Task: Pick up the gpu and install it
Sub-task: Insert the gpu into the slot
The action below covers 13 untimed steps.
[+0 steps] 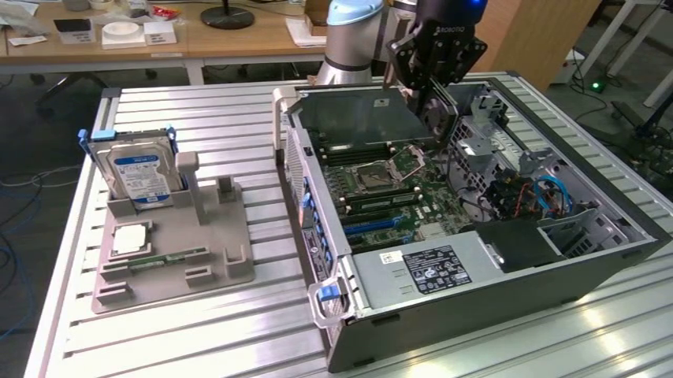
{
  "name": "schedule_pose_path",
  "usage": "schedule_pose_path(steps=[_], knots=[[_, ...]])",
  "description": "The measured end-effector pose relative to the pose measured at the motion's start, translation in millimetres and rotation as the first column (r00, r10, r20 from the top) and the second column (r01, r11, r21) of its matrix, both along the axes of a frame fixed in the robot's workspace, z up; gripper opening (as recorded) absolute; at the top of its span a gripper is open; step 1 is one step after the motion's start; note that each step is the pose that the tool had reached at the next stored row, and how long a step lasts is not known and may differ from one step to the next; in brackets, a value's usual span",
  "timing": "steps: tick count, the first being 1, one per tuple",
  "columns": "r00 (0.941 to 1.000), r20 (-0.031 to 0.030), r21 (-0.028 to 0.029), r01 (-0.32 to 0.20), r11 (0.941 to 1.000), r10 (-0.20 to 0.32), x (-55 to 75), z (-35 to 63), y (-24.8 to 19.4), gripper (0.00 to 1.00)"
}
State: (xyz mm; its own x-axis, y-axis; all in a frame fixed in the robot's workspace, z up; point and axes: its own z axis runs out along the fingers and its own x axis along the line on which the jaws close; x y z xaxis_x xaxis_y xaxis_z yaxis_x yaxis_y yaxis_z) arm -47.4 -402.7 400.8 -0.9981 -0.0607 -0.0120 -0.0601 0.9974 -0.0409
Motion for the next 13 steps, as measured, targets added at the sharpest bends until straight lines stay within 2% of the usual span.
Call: schedule_pose_path(steps=[6, 13], knots=[[0.9993, 0.0, 0.0, -0.037, 0.9993, 0.037, 0.0, 0.0, 0.0, 0.28], [0.9934, 0.0001, 0.0, -0.114, 0.9934, 0.114, 0.0, 0.0, 0.0, 0.28]])
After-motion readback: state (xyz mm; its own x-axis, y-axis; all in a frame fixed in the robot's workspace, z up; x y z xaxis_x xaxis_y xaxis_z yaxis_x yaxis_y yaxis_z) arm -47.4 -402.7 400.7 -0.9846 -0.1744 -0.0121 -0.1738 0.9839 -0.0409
